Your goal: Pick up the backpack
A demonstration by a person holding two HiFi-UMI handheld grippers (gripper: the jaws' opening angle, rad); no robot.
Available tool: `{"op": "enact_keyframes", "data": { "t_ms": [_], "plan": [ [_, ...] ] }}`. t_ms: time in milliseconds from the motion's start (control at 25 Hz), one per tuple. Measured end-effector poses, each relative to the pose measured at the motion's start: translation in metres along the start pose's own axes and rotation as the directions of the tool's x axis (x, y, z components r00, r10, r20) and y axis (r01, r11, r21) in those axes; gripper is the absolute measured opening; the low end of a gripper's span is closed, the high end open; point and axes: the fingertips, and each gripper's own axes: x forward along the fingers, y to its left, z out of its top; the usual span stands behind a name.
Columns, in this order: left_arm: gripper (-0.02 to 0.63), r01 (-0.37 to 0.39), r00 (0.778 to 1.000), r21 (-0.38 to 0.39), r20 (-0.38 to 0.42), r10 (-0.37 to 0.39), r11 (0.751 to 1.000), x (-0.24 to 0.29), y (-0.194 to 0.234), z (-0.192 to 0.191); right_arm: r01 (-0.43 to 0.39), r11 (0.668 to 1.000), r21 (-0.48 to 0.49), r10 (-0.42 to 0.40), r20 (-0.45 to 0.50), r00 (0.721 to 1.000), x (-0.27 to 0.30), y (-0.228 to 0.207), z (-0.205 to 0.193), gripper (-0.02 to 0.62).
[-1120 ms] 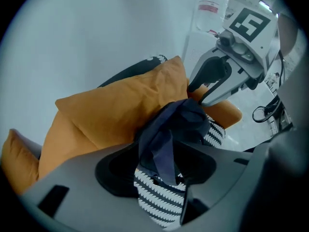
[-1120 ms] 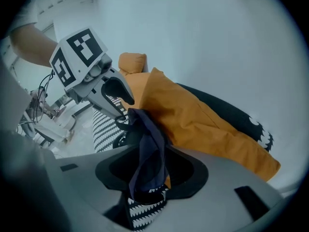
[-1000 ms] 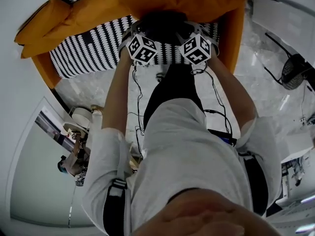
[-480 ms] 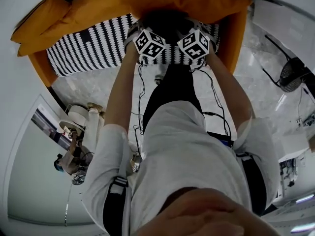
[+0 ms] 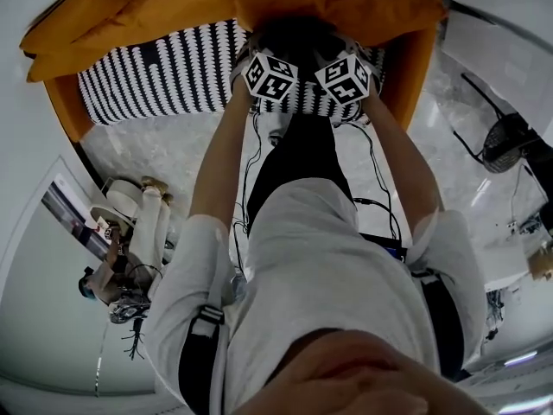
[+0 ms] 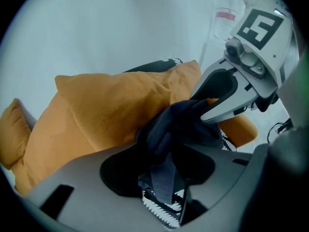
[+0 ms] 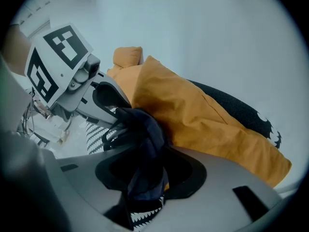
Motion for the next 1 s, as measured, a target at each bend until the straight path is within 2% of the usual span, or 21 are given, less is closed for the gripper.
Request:
{"op": "enact_keyframes", "data": {
  "t_ms": [280,840,1000],
  "plan": [
    [0.17,-0.018,0.999,-0.129,0.038,0.023,0.991,-0.013,-0.006,-0.01,0.006,0.999,0.035,-0.007,0.027,1.0,-0.007,0.013,-0.003,0.129],
    [0.121,0.005,0.999,-0.229,0.04,0.005,0.973,-0.045,-0.044,-0.076,-0.03,0.997,-0.069,0.03,-0.009,1.0,-0.019,0.082,-0.015,0.103],
    [0.11,0.002,0.999,-0.264,0.039,0.008,0.964,-0.047,-0.052,-0.091,-0.033,0.998,-0.054,0.032,-0.013,0.999,-0.019,0.098,-0.022,0.098]
  ]
}}
